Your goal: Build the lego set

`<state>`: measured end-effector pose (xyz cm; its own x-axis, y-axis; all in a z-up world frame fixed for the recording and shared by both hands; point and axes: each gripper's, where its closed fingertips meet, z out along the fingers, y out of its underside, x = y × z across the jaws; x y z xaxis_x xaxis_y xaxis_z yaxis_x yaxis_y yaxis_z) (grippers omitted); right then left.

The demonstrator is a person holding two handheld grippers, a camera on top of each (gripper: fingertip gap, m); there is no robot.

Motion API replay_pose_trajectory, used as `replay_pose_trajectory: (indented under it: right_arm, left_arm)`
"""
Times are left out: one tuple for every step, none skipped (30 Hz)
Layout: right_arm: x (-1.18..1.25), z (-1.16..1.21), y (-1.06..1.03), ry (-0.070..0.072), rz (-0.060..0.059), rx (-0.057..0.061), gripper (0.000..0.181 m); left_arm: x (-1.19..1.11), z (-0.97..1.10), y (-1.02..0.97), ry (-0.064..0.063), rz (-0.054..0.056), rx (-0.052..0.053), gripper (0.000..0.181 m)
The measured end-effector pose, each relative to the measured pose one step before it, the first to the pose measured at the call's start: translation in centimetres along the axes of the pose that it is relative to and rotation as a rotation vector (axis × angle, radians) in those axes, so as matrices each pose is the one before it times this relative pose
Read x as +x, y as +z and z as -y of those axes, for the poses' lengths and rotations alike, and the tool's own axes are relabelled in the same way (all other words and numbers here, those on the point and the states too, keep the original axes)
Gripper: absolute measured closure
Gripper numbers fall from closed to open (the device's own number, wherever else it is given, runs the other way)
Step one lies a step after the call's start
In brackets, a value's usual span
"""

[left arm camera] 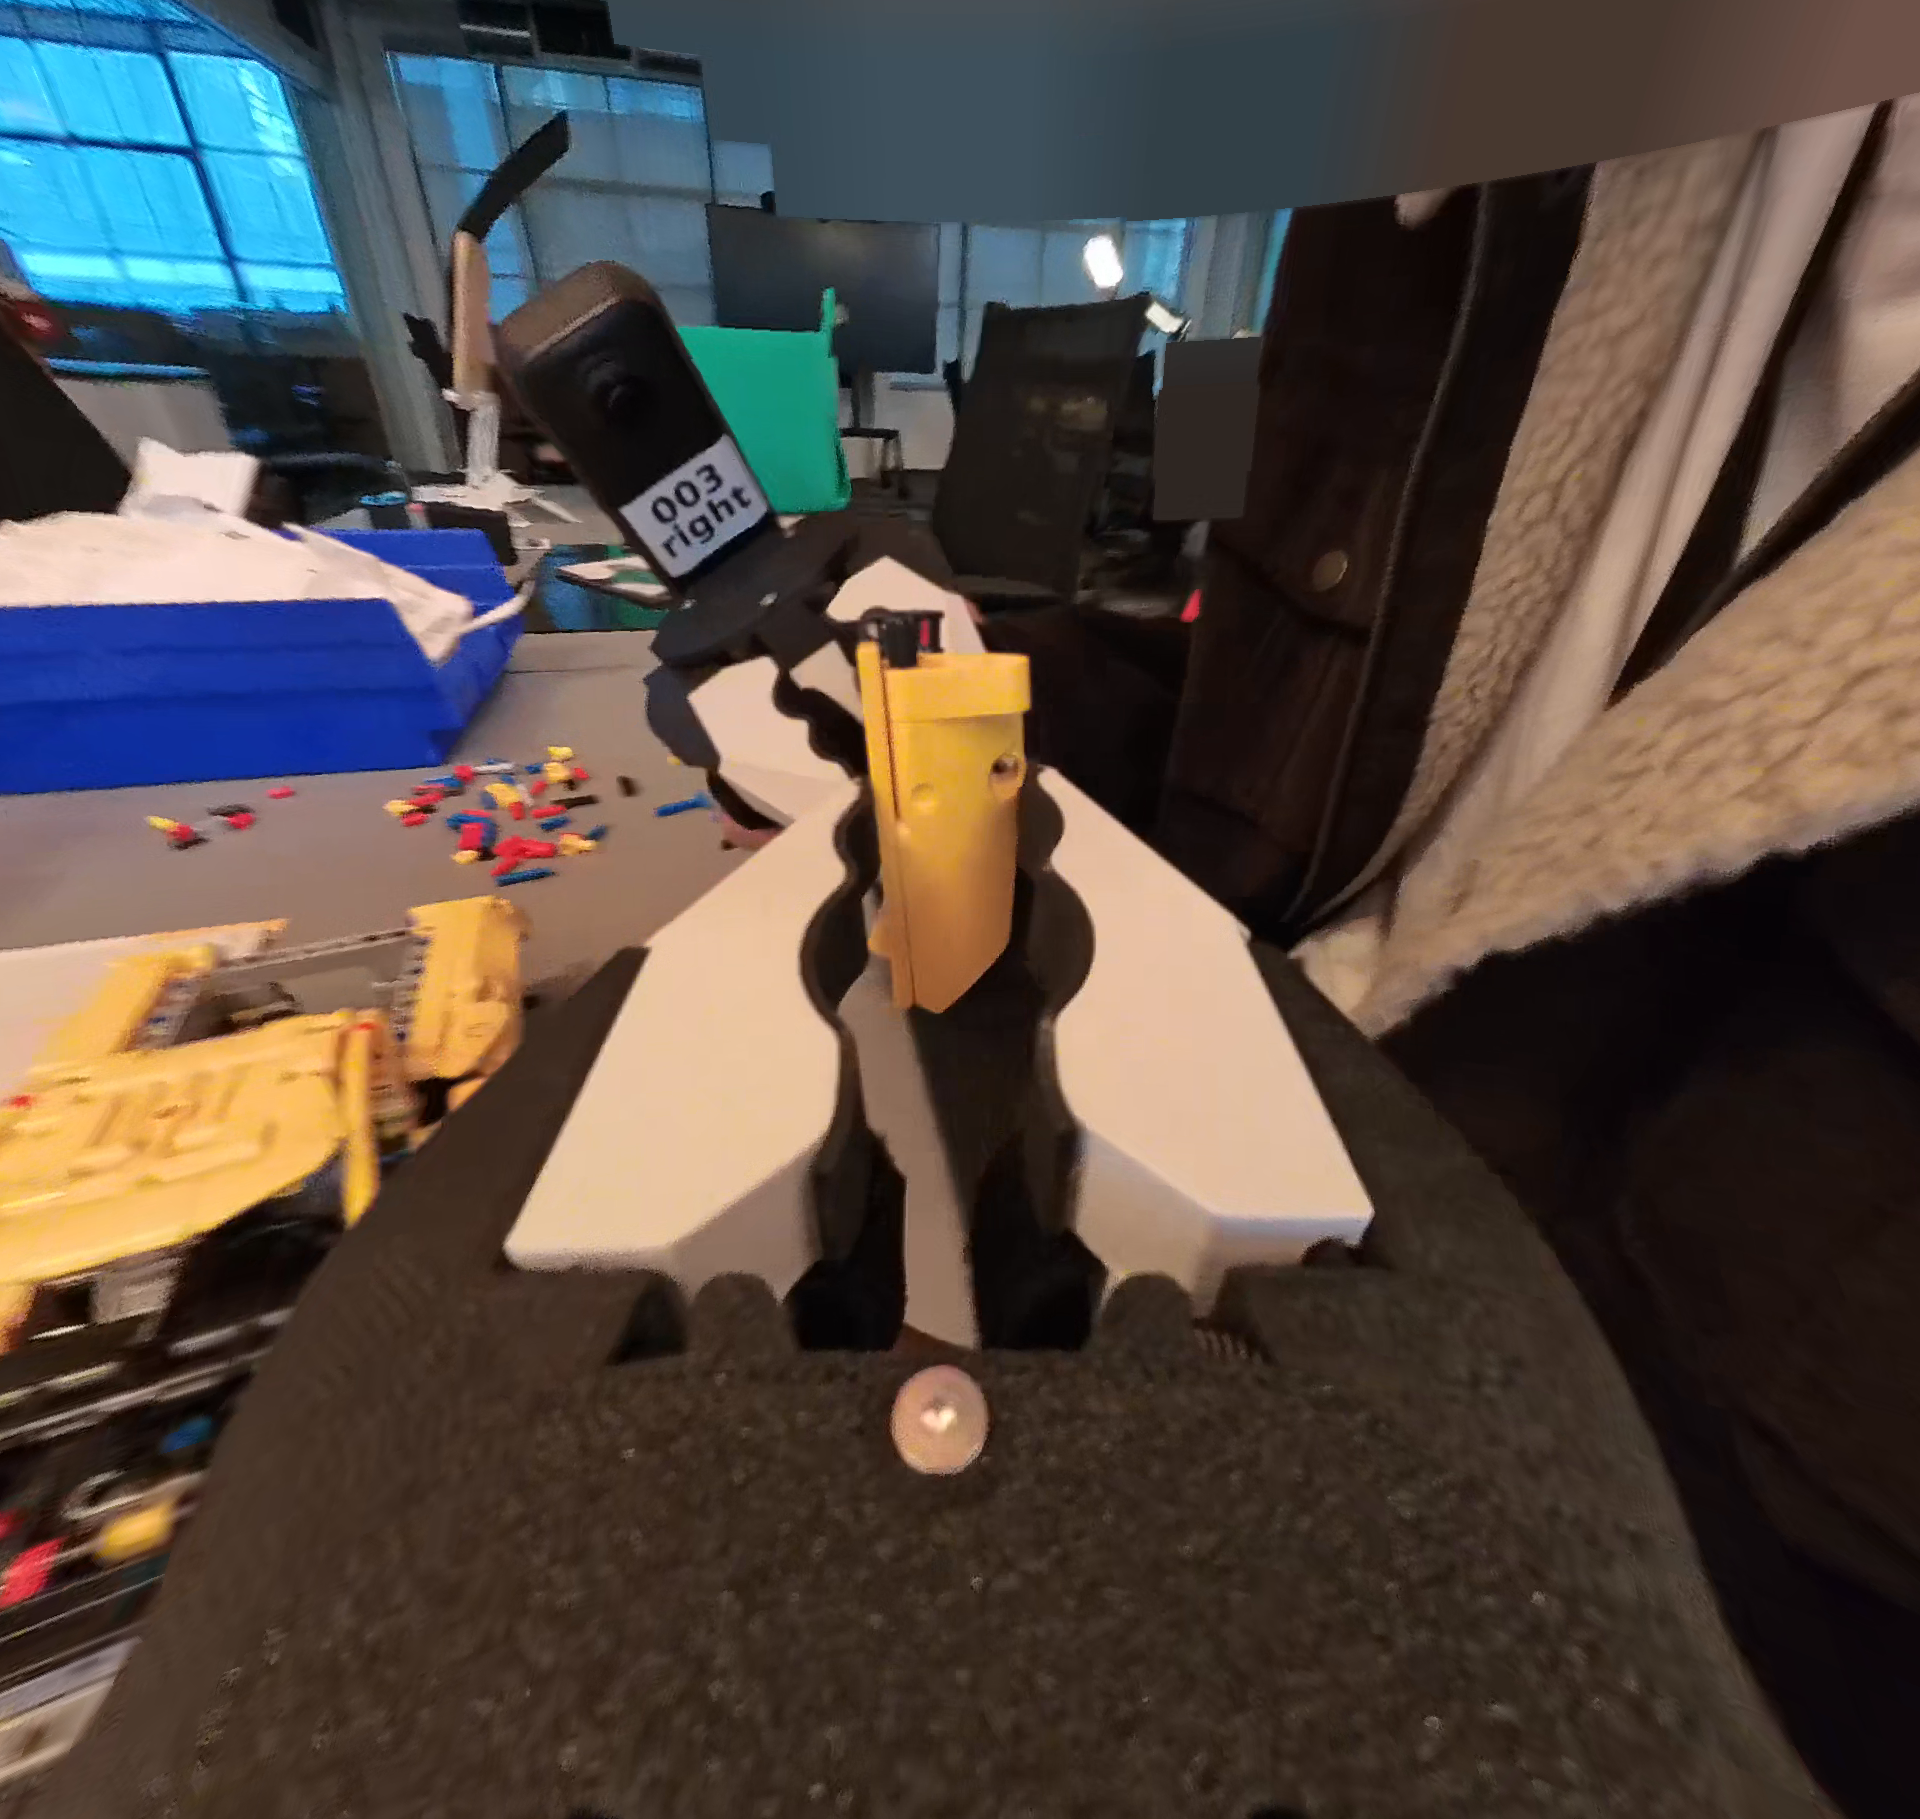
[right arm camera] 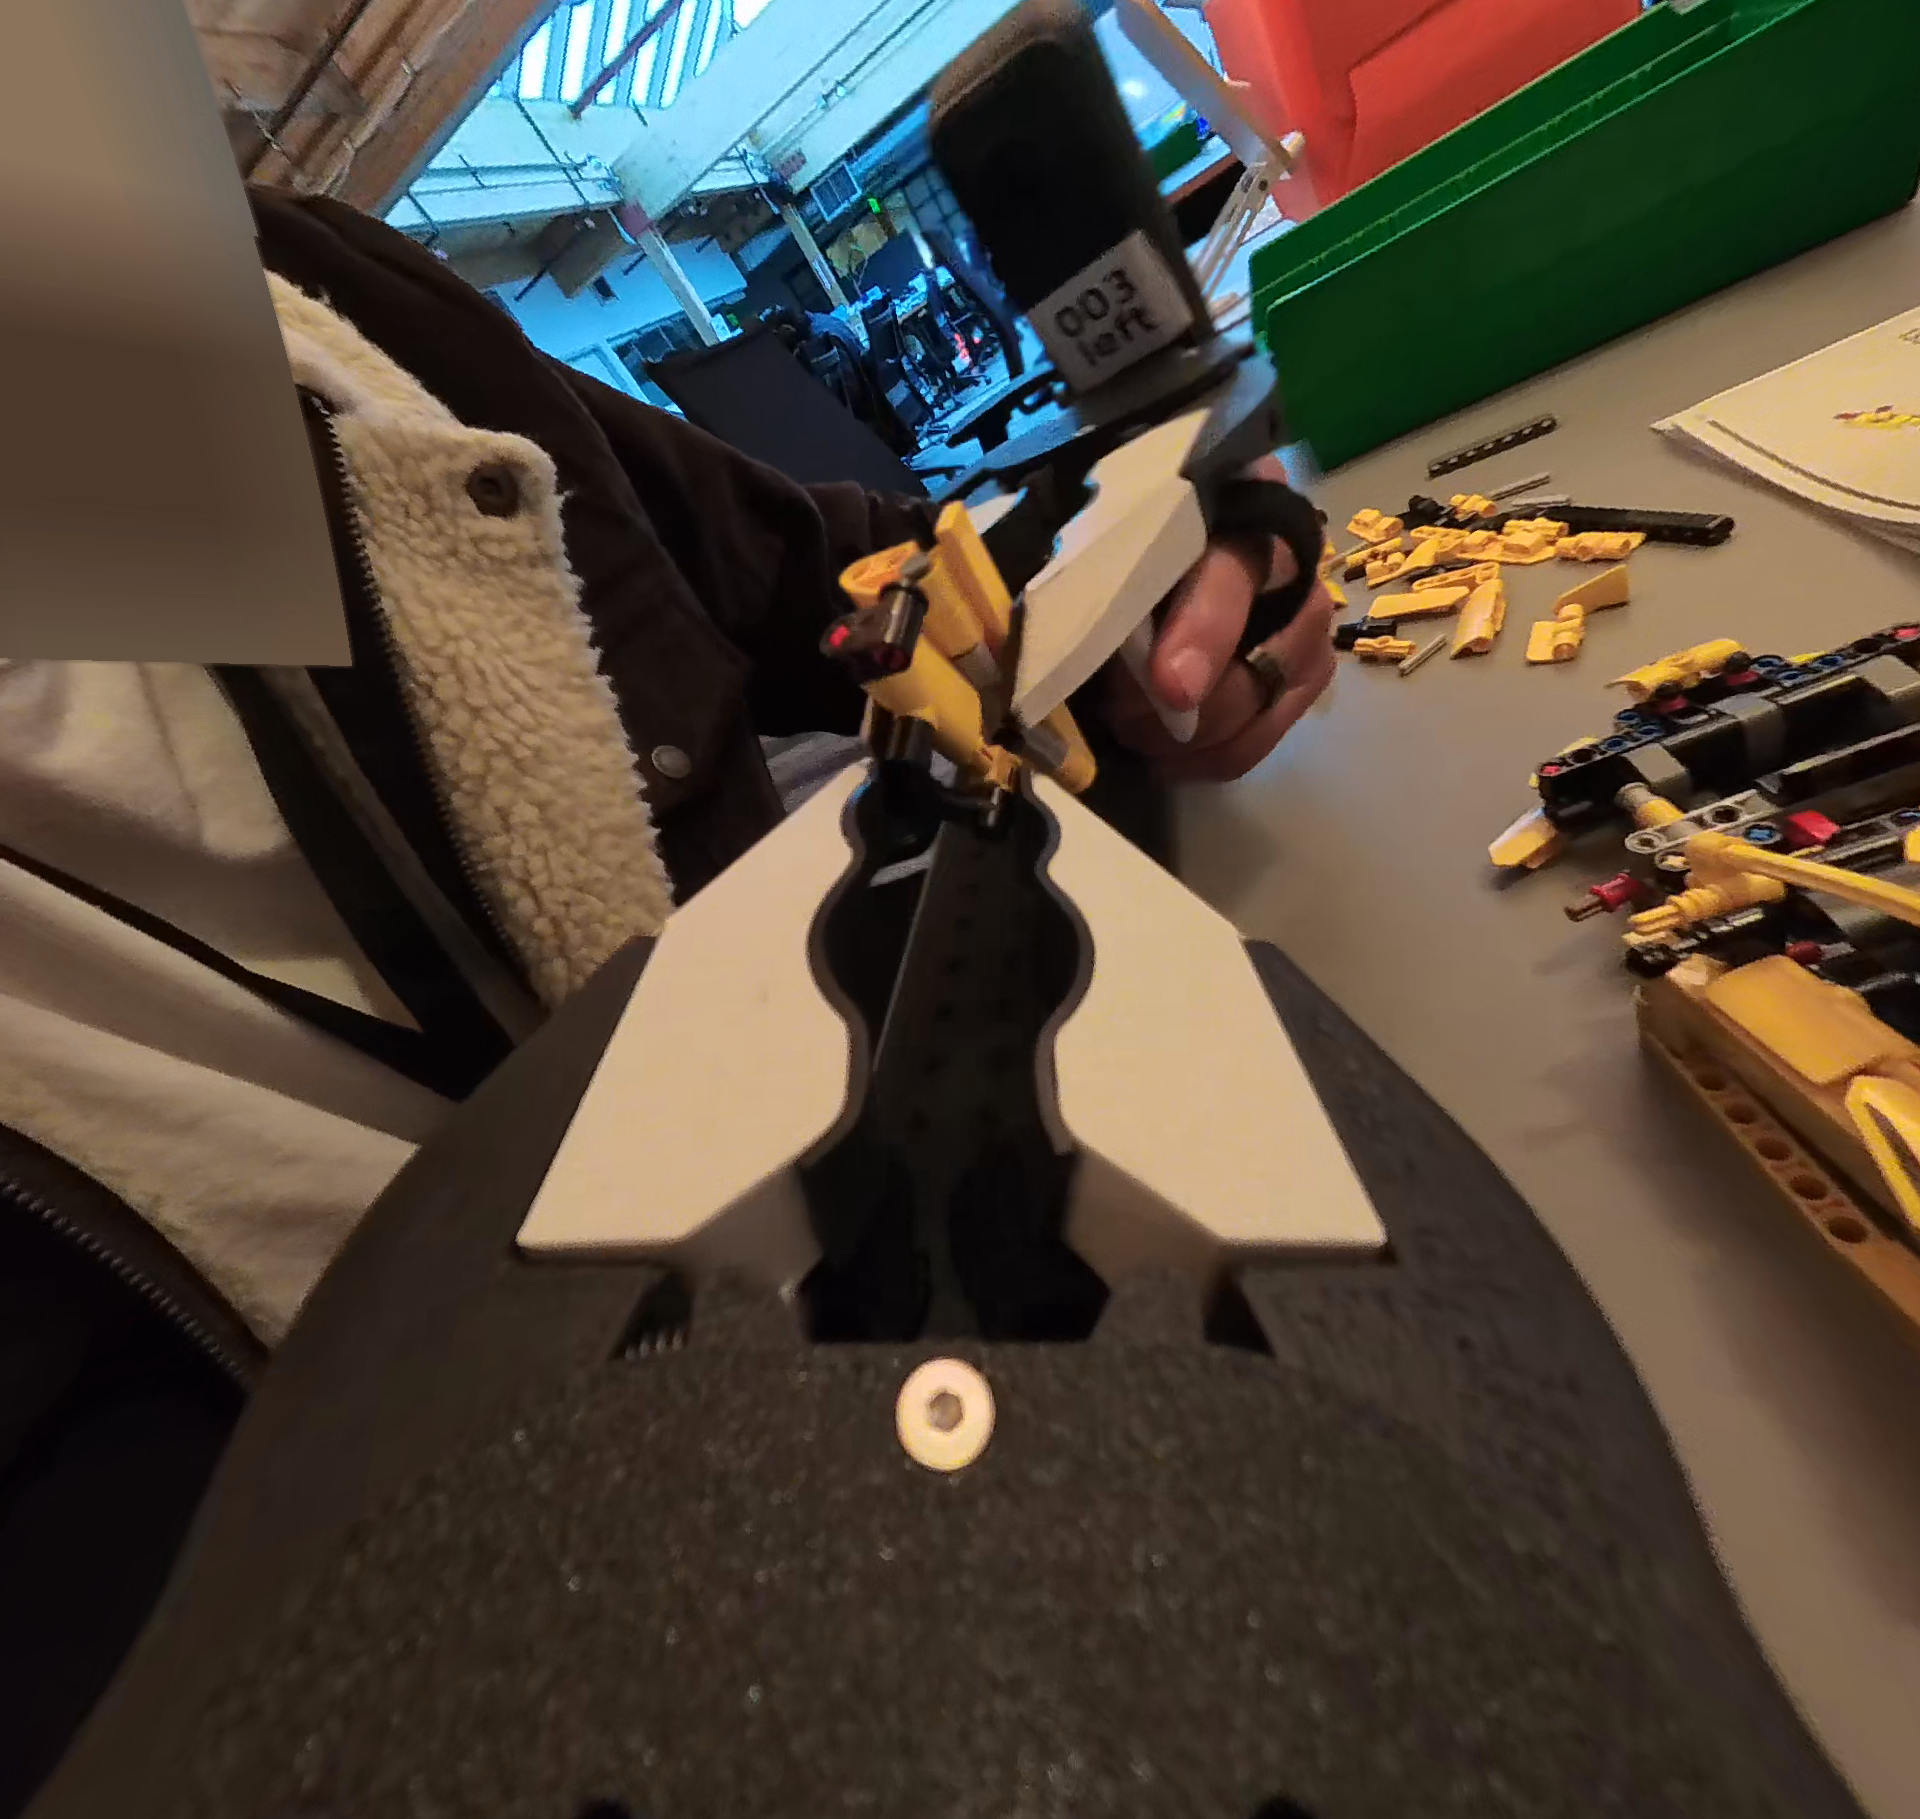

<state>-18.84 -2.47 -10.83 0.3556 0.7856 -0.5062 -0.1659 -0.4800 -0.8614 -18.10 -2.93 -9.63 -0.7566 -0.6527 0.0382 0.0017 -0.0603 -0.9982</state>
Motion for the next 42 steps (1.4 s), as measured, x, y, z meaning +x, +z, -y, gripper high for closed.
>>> replay_pose_trajectory:
  right_arm:
    - [-0.147,0.004,0.115,0.0056,0.0114,0.0019,0.159]
    - [-0.041,0.06,0.043,0.0012,0.0044,0.0072,0.159]
    - [0.031,-0.043,0.017,0.0073,0.0035,0.0021,0.159]
    - [0.093,-0.046,0.024,0.0065,0.0009,0.0027,0.159]
    - [0.146,0.035,0.007,0.0115,-0.002,0.0089,0.159]
    - [0.2,0.007,0.002,0.0269,-0.0006,0.0069,0.159]
    - [0.159,0.026,-0.01,0.0284,0.0034,0.0098,0.159]
    - [0.14,0.155,-0.027,0.0227,0.008,0.0232,0.159]
    - [0.099,0.07,-0.011,0.0313,0.0149,0.0172,0.159]
    - [0.195,-0.058,-0.014,0.0267,0.0053,0.0069,0.159]
    - [0.275,-0.037,-0.017,0.0137,-0.0088,0.0037,0.159]
    - [0.207,-0.081,-0.002,0.0037,-0.0111,-0.0039,0.159]
    - [0.041,-0.068,0.04,-0.0017,-0.0062,-0.0075,0.159]
    - [0.007,-0.088,0.043,-0.0105,-0.0097,-0.0104,0.159]
    - [0.076,-0.096,0.008,-0.0117,-0.0179,-0.0138,0.159]
    - [0.052,-0.144,0.04,-0.0117,-0.0188,-0.0173,0.159]
    - [0.065,-0.187,0.055,-0.0143,-0.0197,-0.0209,0.16]
    - [0.018,-0.097,0.033,-0.012,-0.0162,-0.015,0.16]
    - [-0.052,-0.126,0.042,-0.0132,-0.0092,-0.0169,0.16]
    - [-0.145,-0.134,0.041,-0.0134,-0.0021,-0.0163,0.161]
    - [-0.28,-0.179,0.1,-0.0088,0.0106,-0.0173,0.161]
    - [-0.271,-0.016,0.084,-0.0056,0.0135,-0.003,0.161]
    - [-0.135,-0.022,0.048,-0.0022,0.0119,0.0026,0.161]
    - [-0.053,0.046,0.017,0.0005,0.0123,0.0126,0.161]
    - [-0.009,0.207,-0.044,0.0097,0.0149,0.0255,0.16]
    - [0.03,0.281,-0.085,0.0062,0.0109,0.0308,0.16]
    - [0.076,0.159,-0.064,0.0001,0.0043,0.0187,0.16]
    - [0.183,0.025,-0.093,-0.0026,-0.0069,0.0054,0.16]
    - [0.281,0.063,-0.171,-0.0101,-0.0198,0.0045,0.16]
    - [0.249,0.113,-0.215,-0.0112,-0.0194,0.0054,0.16]
    - [0.185,0.041,-0.186,-0.0098,-0.0151,0.0001,0.159]
    - [0.124,-0.043,-0.096,-0.0058,-0.0084,-0.0039,0.159]
    - [0.18,-0.096,-0.045,-0.0037,-0.0107,-0.0063,0.159]
    - [0.159,-0.116,-0.025,-0.0031,-0.0099,-0.0049,0.159]
    - [0.153,-0.066,-0.045,-0.0037,-0.0099,-0.0032,0.159]
    - [0.065,-0.003,-0.1,-0.0056,-0.0056,-0.0015,0.159]
    - [0.044,0.01,-0.109,-0.0029,-0.0059,-0.0037,0.159]
    - [0.091,-0.049,-0.082,-0.0068,-0.0091,-0.0071,0.159]
    - [-0.036,-0.132,0.032,-0.0027,0.0003,-0.0123,0.159]
    - [-0.116,-0.095,0.059,-0.0019,0.0042,-0.0079,0.159]
    - [0.085,0.039,-0.034,-0.005,-0.0076,0.0023,0.159]
    - [0.121,-0.059,-0.015,0.0001,-0.007,-0.0037,0.159]
  left_arm:
    - [0.154,0.177,-0.063,-0.0507,-0.0285,0.019,0.155]
    - [0.066,0.133,-0.065,-0.0402,-0.0194,0.0149,0.155]
    - [0.005,0.022,-0.047,-0.0384,-0.016,0.0054,0.155]
    - [-0.026,-0.047,-0.066,-0.028,-0.0124,0.002,0.155]
    - [-0.105,-0.02,-0.094,-0.0145,-0.0038,0.0071,0.155]
    - [-0.154,-0.052,-0.1,-0.0031,0.0035,0.003,0.155]
    - [-0.14,-0.102,-0.098,0.0115,0.0081,-0.0021,0.154]
    - [-0.14,-0.011,-0.078,0.0251,0.0142,-0.0005,0.155]
    - [-0.109,-0.018,-0.045,0.033,0.0165,-0.0026,0.154]
    - [-0.115,-0.165,-0.03,0.0335,0.0162,-0.0148,0.154]
    - [-0.185,-0.251,-0.044,0.0374,0.0202,-0.0183,0.154]
    - [-0.122,-0.277,-0.036,0.0361,0.0172,-0.0181,0.154]
    - [-0.01,-0.169,-0.017,0.0296,0.0097,-0.0107,0.154]
    - [0.069,-0.086,0.018,0.0233,0.0054,-0.0053,0.154]
    - [0.039,-0.155,0.022,0.024,0.0055,-0.0114,0.154]
    - [0.095,-0.207,0.007,0.0228,0.0006,-0.0142,0.154]
    - [0.116,-0.225,0.028,0.0126,-0.0038,-0.0147,0.154]
    - [0.121,-0.194,0.04,0.0043,-0.0048,-0.0109,0.154]
    - [0.193,-0.134,0.04,0.0029,-0.0086,-0.006,0.154]
    - [0.236,-0.065,0.058,-0.0125,-0.015,-0.0003,0.154]
    - [0.316,0.059,0.055,-0.0186,-0.023,0.0096,0.154]
    - [0.25,0.201,0.047,-0.0211,-0.0182,0.0204,0.154]
    - [0.138,0.181,0.053,-0.0169,-0.0101,0.0159,0.154]
    - [0.018,0.137,0.046,-0.0118,-0.0032,0.0127,0.154]
    - [-0.089,0.213,0.018,-0.0087,0.004,0.0199,0.154]
    - [-0.212,0.287,0.018,-0.0078,0.012,0.0256,0.154]
    - [-0.23,0.237,0.049,-0.0107,0.0136,0.0234,0.153]
    - [-0.213,0.011,0.057,-0.0043,0.0125,0.0072,0.153]
    - [-0.228,-0.245,0.028,0.0057,0.0131,-0.0166,0.152]
    - [-0.228,-0.329,-0.007,0.0097,0.0127,-0.0271,0.151]
    - [-0.247,-0.21,-0.013,0.0052,0.0147,-0.0197,0.15]
    - [-0.159,-0.157,-0.005,0.0036,0.0103,-0.0147,0.15]
    - [-0.091,-0.232,0.011,0.0075,0.0065,-0.0165,0.149]
    - [-0.076,-0.26,0.0,0.0084,0.0055,-0.0151,0.149]
    - [-0.095,-0.264,-0.035,0.0072,0.0066,-0.014,0.149]
    - [-0.226,-0.324,-0.054,0.01,0.0136,-0.0185,0.149]
    - [-0.31,-0.388,-0.097,0.0183,0.0201,-0.025,0.15]
    - [-0.19,-0.229,-0.094,0.017,0.0141,-0.0164,0.151]
    - [0.02,-0.117,-0.018,0.0153,0.0031,-0.0095,0.152]
    - [0.152,-0.068,0.031,0.0173,-0.0016,-0.0053,0.153]
    - [-0.002,-0.077,0.035,0.0116,0.006,-0.0012,0.153]
    - [-0.112,-0.099,0.004,0.0053,0.0069,-0.0024,0.153]
